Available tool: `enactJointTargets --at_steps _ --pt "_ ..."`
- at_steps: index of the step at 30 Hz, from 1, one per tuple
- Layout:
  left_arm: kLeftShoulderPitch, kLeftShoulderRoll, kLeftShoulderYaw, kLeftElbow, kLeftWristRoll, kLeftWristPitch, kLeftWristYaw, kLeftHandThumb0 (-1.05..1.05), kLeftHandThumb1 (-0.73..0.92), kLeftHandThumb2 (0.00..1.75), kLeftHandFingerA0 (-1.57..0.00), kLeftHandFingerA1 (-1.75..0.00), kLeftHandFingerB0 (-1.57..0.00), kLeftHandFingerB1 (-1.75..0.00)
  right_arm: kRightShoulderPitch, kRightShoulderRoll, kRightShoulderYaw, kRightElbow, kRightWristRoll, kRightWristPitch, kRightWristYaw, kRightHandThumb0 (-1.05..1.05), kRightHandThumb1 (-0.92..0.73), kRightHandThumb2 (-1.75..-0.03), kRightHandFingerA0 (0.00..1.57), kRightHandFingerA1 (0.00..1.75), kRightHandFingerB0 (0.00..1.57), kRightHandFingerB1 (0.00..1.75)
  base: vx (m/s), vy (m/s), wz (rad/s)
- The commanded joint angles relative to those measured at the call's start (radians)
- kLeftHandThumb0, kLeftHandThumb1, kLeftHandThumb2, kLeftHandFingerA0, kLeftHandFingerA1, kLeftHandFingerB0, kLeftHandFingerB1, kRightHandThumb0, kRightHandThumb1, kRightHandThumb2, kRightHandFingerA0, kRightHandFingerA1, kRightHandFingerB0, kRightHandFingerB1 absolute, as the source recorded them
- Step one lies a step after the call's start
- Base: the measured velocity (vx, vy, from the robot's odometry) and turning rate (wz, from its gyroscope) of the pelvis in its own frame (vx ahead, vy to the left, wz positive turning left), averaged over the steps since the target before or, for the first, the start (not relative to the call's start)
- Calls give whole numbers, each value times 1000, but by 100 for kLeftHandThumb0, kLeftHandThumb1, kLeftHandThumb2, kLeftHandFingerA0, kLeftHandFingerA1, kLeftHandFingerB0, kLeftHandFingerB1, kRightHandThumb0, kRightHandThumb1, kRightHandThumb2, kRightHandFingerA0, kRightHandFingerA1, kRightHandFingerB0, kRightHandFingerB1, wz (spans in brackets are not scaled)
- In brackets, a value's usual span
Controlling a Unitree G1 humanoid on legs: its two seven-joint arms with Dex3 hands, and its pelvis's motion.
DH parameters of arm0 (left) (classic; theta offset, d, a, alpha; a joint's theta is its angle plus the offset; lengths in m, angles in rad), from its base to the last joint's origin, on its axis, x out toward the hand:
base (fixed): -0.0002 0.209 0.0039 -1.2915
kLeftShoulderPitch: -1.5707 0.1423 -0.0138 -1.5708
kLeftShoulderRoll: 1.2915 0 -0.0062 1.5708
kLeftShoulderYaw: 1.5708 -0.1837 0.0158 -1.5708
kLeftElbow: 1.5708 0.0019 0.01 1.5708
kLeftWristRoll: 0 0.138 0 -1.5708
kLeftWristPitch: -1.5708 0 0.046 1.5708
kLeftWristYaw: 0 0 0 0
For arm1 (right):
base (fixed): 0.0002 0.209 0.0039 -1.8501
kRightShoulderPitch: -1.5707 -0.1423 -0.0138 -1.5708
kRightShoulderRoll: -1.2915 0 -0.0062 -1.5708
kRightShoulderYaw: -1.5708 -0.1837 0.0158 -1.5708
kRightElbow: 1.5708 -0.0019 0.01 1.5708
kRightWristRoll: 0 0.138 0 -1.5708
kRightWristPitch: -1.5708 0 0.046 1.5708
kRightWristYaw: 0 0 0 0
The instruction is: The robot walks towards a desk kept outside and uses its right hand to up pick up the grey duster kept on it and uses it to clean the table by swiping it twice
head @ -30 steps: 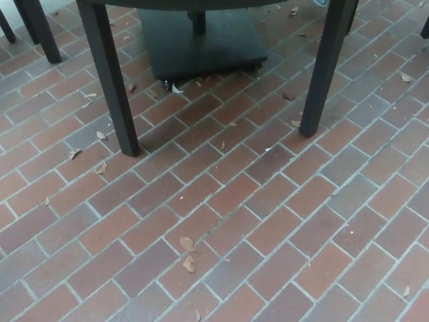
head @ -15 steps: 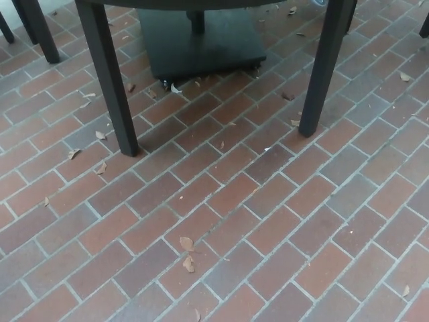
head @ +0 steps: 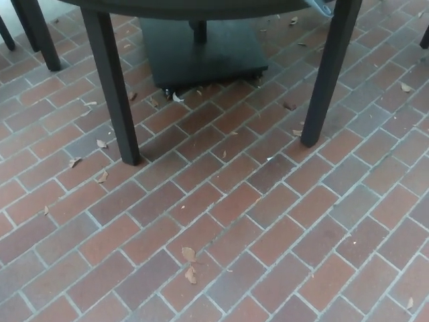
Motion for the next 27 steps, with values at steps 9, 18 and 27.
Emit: enactJointTargets --at_steps 9,18,27 --pt "-69 14 -20 -19 -12 -45 -19 -49 36 67 -40 -46 -33 -42 -7 34 -16 -7 36 -41 -15 -71 -43 -84 0 13 0 16 157 265 -7" --pt "-103 12 -41 -15 -19 -29 -20 -47 36 66 -36 -45 -34 -42 1 50 -34 -24 32 -50 -22 -72 -44 -85 0 15 0 16 159 -76 3" --pt "-97 15 -54 -13 -9 -46 -6 -51 36 68 -38 -47 -33 -42 -2 58 -35 -27 34 -40 -20 -67 -42 -82 0 16 0 18 164 -131 -13"
